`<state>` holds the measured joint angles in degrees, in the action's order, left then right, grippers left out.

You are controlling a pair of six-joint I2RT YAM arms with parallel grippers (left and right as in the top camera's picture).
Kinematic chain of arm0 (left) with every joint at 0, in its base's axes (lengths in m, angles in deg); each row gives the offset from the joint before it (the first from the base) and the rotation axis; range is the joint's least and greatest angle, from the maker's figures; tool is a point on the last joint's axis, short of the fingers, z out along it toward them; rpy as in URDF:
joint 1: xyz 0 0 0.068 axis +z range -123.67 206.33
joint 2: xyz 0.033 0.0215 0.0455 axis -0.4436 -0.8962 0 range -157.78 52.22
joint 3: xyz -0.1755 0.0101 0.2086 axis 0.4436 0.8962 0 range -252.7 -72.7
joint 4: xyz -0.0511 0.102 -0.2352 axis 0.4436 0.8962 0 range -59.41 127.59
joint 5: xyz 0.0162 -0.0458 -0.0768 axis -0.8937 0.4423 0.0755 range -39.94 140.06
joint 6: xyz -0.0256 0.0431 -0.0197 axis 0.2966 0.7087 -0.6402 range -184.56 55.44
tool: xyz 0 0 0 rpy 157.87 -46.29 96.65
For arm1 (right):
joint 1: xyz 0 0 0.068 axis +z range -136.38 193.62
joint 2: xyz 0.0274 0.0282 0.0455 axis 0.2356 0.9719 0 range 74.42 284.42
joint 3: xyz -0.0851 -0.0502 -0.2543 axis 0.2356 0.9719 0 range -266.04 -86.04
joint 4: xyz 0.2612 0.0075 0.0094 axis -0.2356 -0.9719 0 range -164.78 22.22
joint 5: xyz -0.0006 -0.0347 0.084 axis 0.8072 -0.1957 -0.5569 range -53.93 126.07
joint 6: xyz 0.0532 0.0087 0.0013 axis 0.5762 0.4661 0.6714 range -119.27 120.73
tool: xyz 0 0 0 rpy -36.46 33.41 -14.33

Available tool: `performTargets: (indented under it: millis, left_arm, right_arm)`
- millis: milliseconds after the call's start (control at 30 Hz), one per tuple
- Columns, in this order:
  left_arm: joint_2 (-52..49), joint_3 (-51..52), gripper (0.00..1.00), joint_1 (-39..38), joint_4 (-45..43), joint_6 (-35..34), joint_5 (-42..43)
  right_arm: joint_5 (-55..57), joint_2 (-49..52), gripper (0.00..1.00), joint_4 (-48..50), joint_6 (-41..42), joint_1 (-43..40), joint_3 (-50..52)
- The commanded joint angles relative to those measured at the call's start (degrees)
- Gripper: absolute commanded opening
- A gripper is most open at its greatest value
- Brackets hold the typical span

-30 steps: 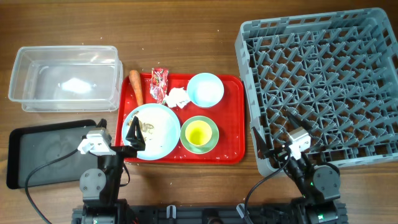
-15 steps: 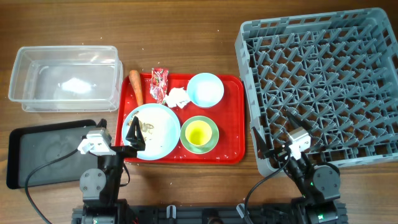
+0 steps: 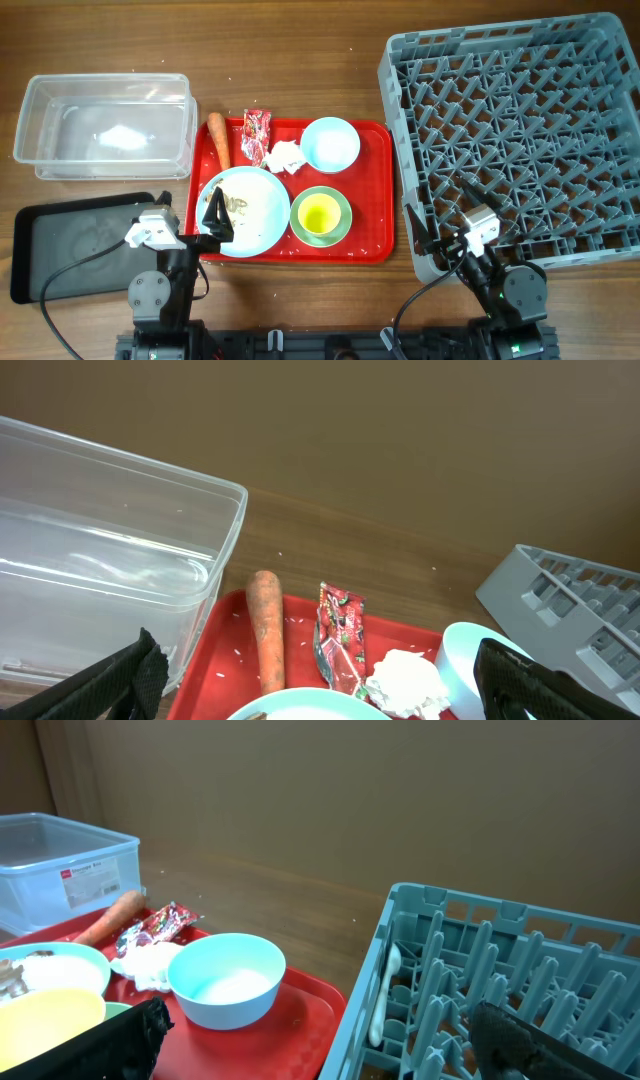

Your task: Sort waste into correct bins and load items into the dishwasher rack

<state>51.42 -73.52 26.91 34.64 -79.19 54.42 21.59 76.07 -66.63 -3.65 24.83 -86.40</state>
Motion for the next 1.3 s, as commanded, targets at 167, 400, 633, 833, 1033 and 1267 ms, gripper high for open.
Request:
performTargets:
  millis: [167, 400, 633, 833, 1033, 1267]
  left_arm:
    - [0.37, 0.46, 1.00, -0.15, -0.02, 0.74, -0.33]
    - [0.37, 0.46, 1.00, -0.15, -0.02, 0.74, -0.33]
    - [0.37, 0.46, 1.00, -0.15, -0.02, 0.72, -0.33]
    - [0.37, 0.46, 1.00, -0.15, -0.35, 0.66, 2.14]
    - [0.37, 0.46, 1.00, -0.15, -3.93, -3.85, 9.11]
    - [0.37, 0.46, 1.00, -0.15, -8.28, -3.82, 8.92]
  right_arm:
    - [0.94, 0.04, 1.00, 0.04, -0.55, 0.02, 0.04]
    - [0.94, 0.02, 1.00, 0.04, -0.55, 0.02, 0.04]
    - [0.94, 0.04, 1.00, 0.04, -0.55, 0.02, 0.04]
    - [0.94, 0.04, 1.00, 0.04, -0.55, 0.02, 0.04]
    - [1.62, 0.02, 1.00, 0.66, -2.67, 0.02, 0.04]
    - [-5.33, 0.02, 1.00, 1.57, -4.37, 0.02, 0.04]
